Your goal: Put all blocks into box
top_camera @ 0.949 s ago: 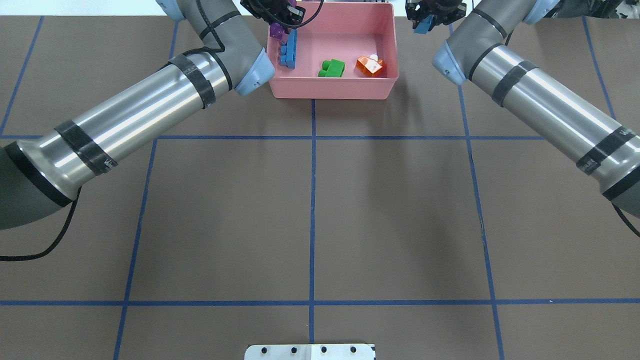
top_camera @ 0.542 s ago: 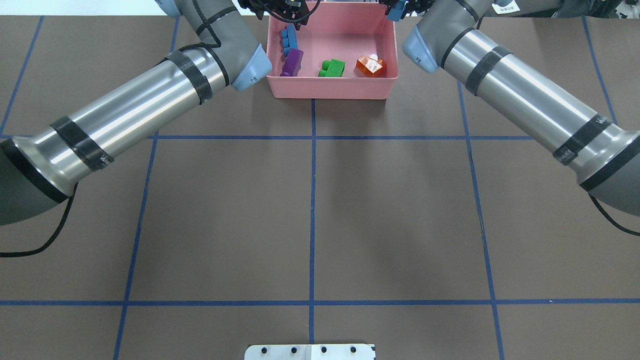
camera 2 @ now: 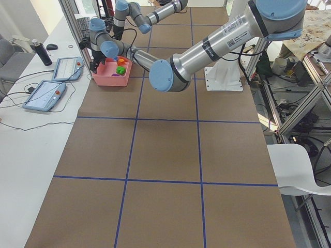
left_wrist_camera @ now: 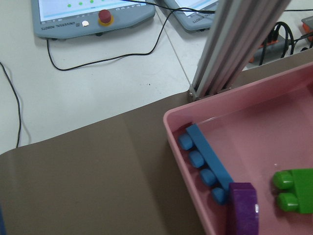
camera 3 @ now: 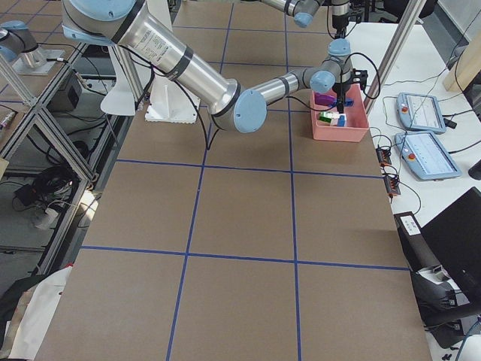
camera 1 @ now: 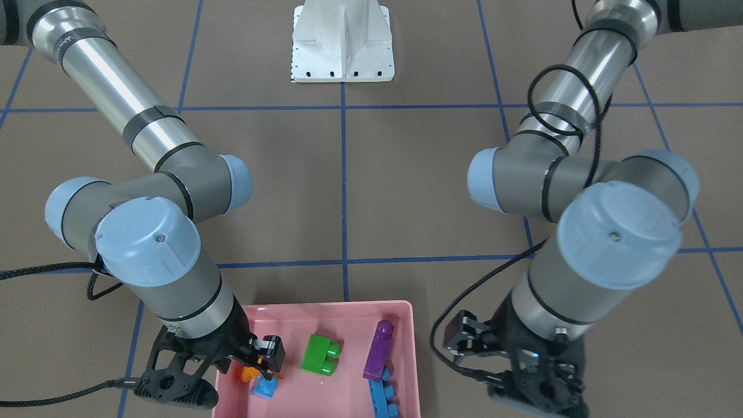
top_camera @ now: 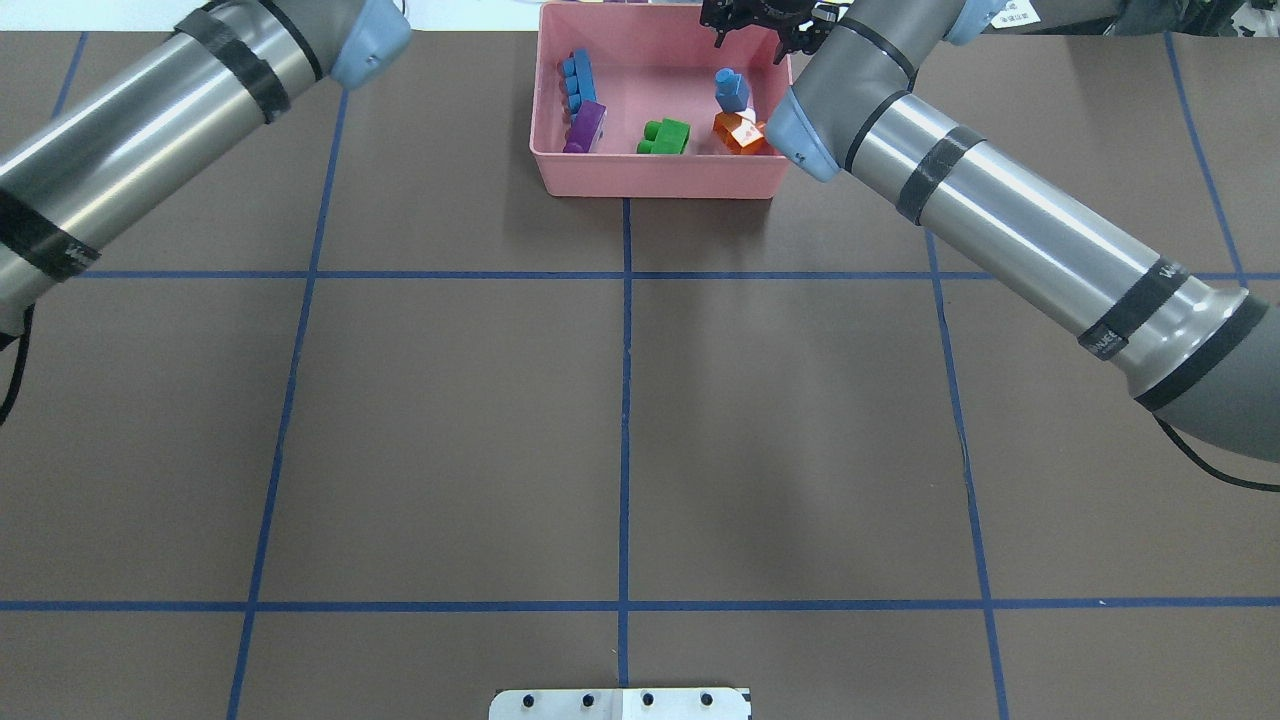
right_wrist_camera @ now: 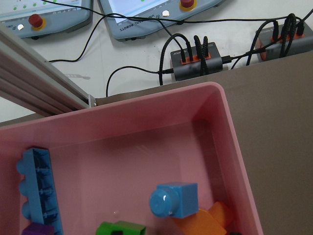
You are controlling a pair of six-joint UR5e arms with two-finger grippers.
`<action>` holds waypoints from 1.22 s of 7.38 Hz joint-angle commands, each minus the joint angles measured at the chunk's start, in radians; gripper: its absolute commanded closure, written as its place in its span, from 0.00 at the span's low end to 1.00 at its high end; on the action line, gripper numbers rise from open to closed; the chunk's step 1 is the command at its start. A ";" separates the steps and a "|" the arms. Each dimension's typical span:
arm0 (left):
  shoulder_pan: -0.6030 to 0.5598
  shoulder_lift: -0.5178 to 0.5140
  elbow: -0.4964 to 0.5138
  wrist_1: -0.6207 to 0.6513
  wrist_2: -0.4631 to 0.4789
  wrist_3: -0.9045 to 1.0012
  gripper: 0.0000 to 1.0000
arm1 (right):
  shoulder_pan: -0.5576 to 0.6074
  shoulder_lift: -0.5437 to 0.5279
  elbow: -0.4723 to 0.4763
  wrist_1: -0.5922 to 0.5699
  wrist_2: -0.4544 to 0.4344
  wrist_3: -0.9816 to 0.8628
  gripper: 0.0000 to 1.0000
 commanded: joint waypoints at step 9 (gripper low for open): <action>-0.387 0.766 -0.506 0.100 -0.293 0.386 0.00 | 0.592 -0.756 0.501 -0.391 0.424 -1.050 0.00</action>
